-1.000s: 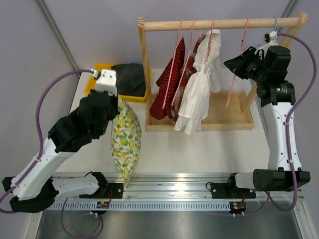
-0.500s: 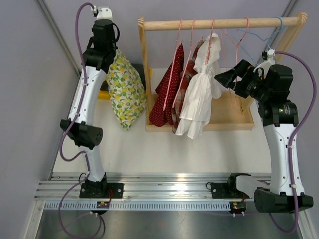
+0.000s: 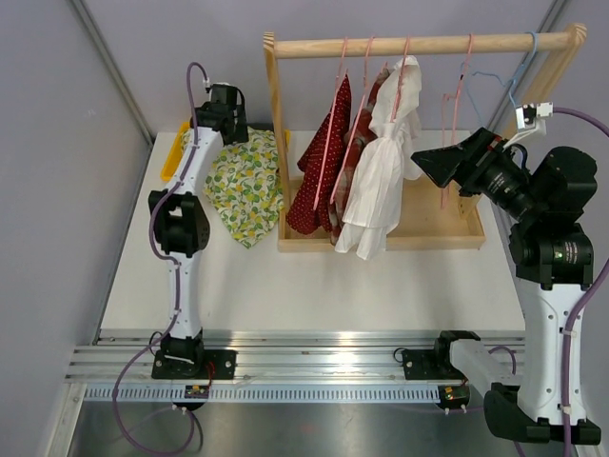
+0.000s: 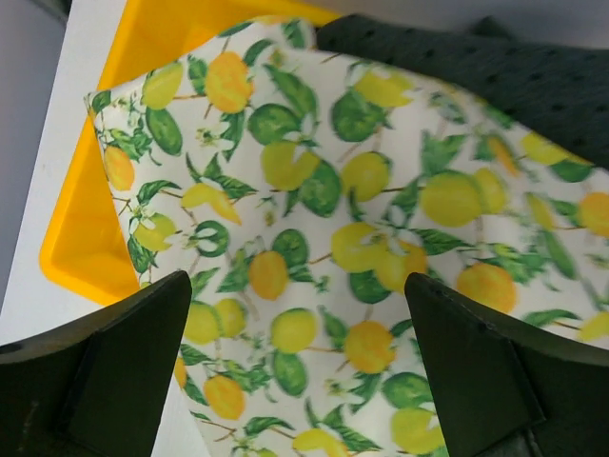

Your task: Remove the skirt from the hanger

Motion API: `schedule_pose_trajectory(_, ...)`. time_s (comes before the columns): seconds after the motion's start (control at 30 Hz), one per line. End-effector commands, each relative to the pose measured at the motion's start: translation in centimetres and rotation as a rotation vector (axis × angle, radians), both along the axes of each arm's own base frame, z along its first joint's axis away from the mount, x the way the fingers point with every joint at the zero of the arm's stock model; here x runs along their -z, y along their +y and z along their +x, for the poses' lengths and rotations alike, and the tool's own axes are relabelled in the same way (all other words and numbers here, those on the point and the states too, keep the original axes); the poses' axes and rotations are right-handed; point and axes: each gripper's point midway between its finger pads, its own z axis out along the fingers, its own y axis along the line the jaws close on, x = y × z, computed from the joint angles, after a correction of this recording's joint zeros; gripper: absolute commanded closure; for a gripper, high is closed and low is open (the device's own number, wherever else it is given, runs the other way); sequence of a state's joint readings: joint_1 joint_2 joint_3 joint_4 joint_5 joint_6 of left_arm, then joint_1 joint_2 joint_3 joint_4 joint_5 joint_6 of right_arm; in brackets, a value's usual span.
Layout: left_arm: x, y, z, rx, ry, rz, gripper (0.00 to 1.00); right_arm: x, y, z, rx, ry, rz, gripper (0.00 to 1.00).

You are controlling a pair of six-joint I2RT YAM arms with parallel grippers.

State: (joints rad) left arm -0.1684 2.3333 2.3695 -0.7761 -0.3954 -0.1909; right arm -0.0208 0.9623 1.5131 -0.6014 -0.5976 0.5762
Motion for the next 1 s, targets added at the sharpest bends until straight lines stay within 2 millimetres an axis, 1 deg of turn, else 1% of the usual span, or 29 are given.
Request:
schedule_pose_trajectory(0.0,-7.4,-0.4,-1.5,-0.003,-0.149,-0.064,0.01,-3.3,1.2,-1.5,-0.086,-0.113,0.007,0.01)
schedule_pose_trajectory(0.03,-8.5,-0.7,-2.2,0.003,-0.176,-0.052,0.01,-3.3,1.3,-1.2,-0.094,-0.111,0.012,0.01)
schedule_pose_trajectory(0.07,-9.8,-0.9,-4.4,0.020,-0.188,-0.031,0.01,-4.0,1.4,-1.2,-0.105,-0.130,0.022,0.01)
schedule_pose_trajectory(0.1,-11.2,-2.2,-5.0,0.044,-0.233,-0.027,0.01,-4.2,1.4,-1.0,-0.105,-0.131,0.027,0.01)
schedule_pose_trajectory(0.13,-12.1,-2.4,-6.0,0.045,-0.246,-0.012,0.01,-4.1,1.4,-0.2,-0.105,-0.117,0.030,0.00)
schedule_pose_trajectory(0.17,-13.8,-3.1,-7.6,0.063,-0.271,-0.007,0.01,-5.1,1.4,-0.2,-0.102,-0.139,0.028,0.00)
schedule_pose_trajectory(0.2,-14.1,-3.3,-8.6,0.069,-0.261,0.000,0.01,-5.4,1.3,0.2,-0.098,-0.138,0.023,0.01)
schedule_pose_trajectory(0.23,-14.7,-3.4,-9.5,0.075,-0.258,0.001,0.01,-5.0,1.0,1.6,-0.080,-0.120,0.007,0.01)
schedule_pose_trajectory(0.27,-15.2,-3.9,-10.3,0.075,-0.261,-0.006,0.01,-6.2,0.8,1.4,-0.069,-0.133,-0.008,0.01)
schedule_pose_trajectory(0.3,-15.6,-3.6,-11.9,0.074,-0.259,-0.008,0.01,-6.3,0.4,1.9,-0.040,-0.119,-0.028,0.00)
schedule_pose_trajectory(0.33,-15.7,-4.0,-12.6,0.098,-0.254,-0.022,0.01,-5.4,-0.9,4.4,0.041,-0.081,-0.085,0.01)
schedule_pose_trajectory(0.37,-15.7,-4.3,-13.3,0.118,-0.249,-0.032,0.01,-5.8,-1.7,3.8,0.091,-0.045,-0.114,0.01)
schedule_pose_trajectory(0.4,-14.7,-4.4,-14.2,0.130,-0.220,-0.035,0.01,-5.4,-2.6,4.3,0.142,-0.017,-0.139,0.01)
schedule_pose_trajectory(0.43,-15.3,-4.5,-15.2,0.143,-0.230,-0.057,0.01,-4.4,-4.2,4.9,0.237,0.026,-0.171,0.01)
schedule_pose_trajectory(0.5,-14.8,-4.6,-16.4,0.160,-0.208,-0.064,0.01,-3.4,-5.5,4.9,0.310,0.057,-0.194,0.01)
schedule_pose_trajectory(0.53,-14.3,-4.5,-17.5,0.160,-0.195,-0.070,0.01,-3.0,-6.7,4.1,0.380,0.068,-0.206,0.01)
schedule_pose_trajectory(0.57,-13.9,-4.6,-18.1,0.165,-0.183,-0.071,0.01,-1.7,-7.4,3.9,0.414,0.107,-0.219,0.01)
schedule_pose_trajectory(0.6,-13.5,-4.7,-18.7,0.170,-0.178,-0.078,0.01,-1.5,-8.0,2.8,0.450,0.109,-0.223,0.01)
schedule_pose_trajectory(0.63,-13.0,-4.6,-20.0,0.171,-0.171,-0.083,0.01,-0.4,-8.8,2.7,0.491,0.141,-0.240,0.01)
schedule_pose_trajectory(0.7,-12.7,-5.1,-21.3,0.187,-0.179,-0.096,0.01,-0.6,-8.5,2.0,0.474,0.122,-0.243,0.01)
schedule_pose_trajectory(0.73,-11.4,-5.0,-22.1,0.186,-0.160,-0.092,0.01,-1.6,-7.0,1.7,0.391,0.084,-0.226,0.01)
schedule_pose_trajectory(0.77,-12.3,-5.3,-23.5,0.201,-0.196,-0.103,0.01,-2.3,-6.0,1.5,0.335,0.057,-0.211,0.00)
schedule_pose_trajectory(0.8,-12.7,-5.4,-24.0,0.206,-0.217,-0.110,0.01,-3.0,-4.9,1.7,0.275,0.039,-0.195,0.01)
schedule_pose_trajectory(0.83,-12.7,-5.3,-24.6,0.200,-0.226,-0.111,0.01,-5.1,-3.0,0.9,0.169,-0.025,-0.145,0.00)
schedule_pose_trajectory(0.87,-12.6,-5.1,-26.0,0.208,-0.234,-0.118,0.01,-6.0,-2.3,0.7,0.131,-0.046,-0.122,0.01)
schedule_pose_trajectory(0.9,-12.6,-4.9,-26.7,0.204,-0.234,-0.120,0.01,-6.6,-1.7,1.3,0.100,-0.053,-0.101,0.01)
schedule_pose_trajectory(0.93,-12.4,-4.6,-27.4,0.196,-0.237,-0.128,0.01,-7.7,-1.0,1.2,0.061,-0.075,-0.064,0.01)
schedule_pose_trajectory(0.97,-12.1,-4.1,-28.6,0.196,-0.236,-0.131,0.01,-8.6,-0.8,1.3,0.052,-0.096,-0.048,0.01)
